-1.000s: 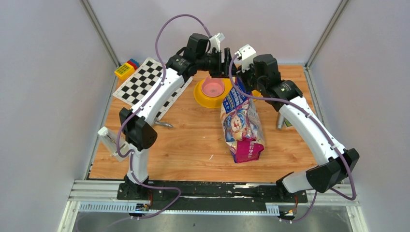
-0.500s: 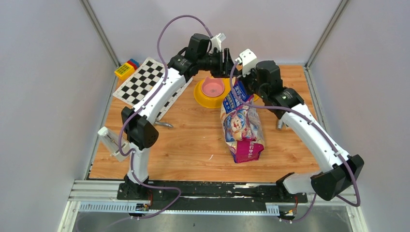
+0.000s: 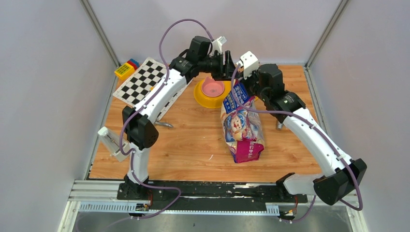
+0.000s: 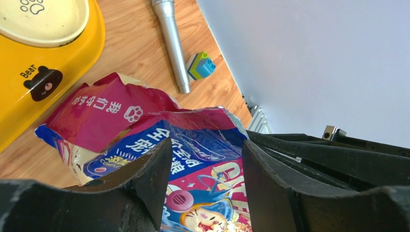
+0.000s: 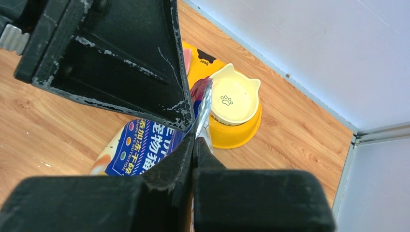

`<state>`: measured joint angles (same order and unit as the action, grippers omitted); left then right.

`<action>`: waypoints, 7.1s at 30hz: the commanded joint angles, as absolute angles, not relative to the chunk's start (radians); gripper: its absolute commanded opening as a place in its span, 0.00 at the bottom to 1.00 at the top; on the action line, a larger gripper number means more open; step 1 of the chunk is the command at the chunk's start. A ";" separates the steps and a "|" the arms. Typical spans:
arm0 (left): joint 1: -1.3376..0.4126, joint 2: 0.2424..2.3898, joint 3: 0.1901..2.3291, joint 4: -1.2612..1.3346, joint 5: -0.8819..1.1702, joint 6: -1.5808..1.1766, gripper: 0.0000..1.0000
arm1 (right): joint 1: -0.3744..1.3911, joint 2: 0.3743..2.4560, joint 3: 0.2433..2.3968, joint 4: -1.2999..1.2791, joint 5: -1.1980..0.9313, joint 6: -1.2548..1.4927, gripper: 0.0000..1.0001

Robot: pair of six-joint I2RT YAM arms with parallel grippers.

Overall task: Serve the pet food
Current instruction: Open the pet food bag at the center of the board.

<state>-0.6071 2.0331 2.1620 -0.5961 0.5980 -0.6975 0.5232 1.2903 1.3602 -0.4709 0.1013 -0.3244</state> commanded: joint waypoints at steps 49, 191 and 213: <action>-0.606 1.992 2.141 -0.556 0.625 -0.707 0.38 | 0.532 1.289 1.434 -0.446 0.128 -0.321 0.00; -0.679 1.913 2.117 -0.861 0.092 -0.447 0.00 | 0.602 1.398 1.552 -0.664 0.119 -0.294 0.45; -0.680 1.945 2.126 -0.814 0.242 -0.515 0.00 | 0.609 1.393 1.456 -0.534 0.150 -0.180 0.69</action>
<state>-0.6731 1.9560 2.1216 -0.8173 0.2050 -0.4999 0.6003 1.3991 1.4685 -0.6209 0.0978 -0.1905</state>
